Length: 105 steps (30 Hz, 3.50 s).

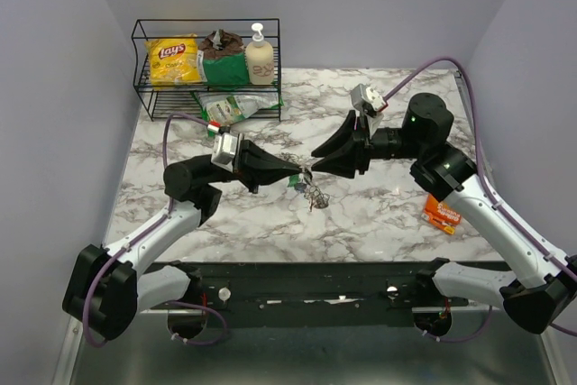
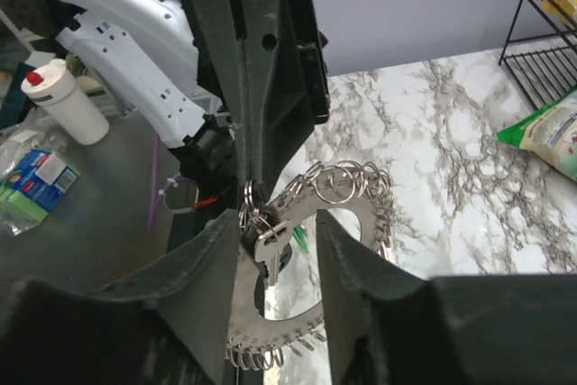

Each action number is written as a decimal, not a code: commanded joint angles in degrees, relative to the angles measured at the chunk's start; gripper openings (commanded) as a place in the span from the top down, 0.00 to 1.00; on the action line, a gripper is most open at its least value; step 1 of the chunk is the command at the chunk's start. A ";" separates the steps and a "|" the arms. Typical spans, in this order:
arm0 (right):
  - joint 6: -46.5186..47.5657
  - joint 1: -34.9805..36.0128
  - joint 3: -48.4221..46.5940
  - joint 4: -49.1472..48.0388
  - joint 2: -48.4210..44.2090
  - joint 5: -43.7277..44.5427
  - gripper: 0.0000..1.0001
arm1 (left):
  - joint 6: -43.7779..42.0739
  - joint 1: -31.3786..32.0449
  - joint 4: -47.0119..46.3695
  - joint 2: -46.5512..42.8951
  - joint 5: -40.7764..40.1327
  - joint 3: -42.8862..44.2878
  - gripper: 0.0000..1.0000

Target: Put the keys on the keyring

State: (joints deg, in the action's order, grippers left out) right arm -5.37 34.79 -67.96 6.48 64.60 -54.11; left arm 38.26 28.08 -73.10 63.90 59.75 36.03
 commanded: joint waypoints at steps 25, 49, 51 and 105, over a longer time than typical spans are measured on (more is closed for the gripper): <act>-0.61 -0.16 3.71 -3.32 0.35 -5.92 0.99 | 3.31 -0.30 -4.86 1.23 0.63 4.22 1.00; 4.40 -0.16 3.19 0.90 -4.84 -1.26 0.55 | -0.20 -0.21 3.57 -0.44 6.34 6.15 1.00; 4.31 -0.16 2.49 0.90 -4.13 -2.05 0.51 | -0.12 -0.30 3.84 -0.36 6.52 6.42 1.00; 2.64 -0.07 2.75 -0.68 -0.26 -7.24 0.87 | 5.95 -0.04 -1.78 1.84 7.40 6.68 1.00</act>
State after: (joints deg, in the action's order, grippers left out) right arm -2.52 34.79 -64.77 6.48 64.20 -59.88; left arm 43.81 28.08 -72.12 66.06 67.42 40.82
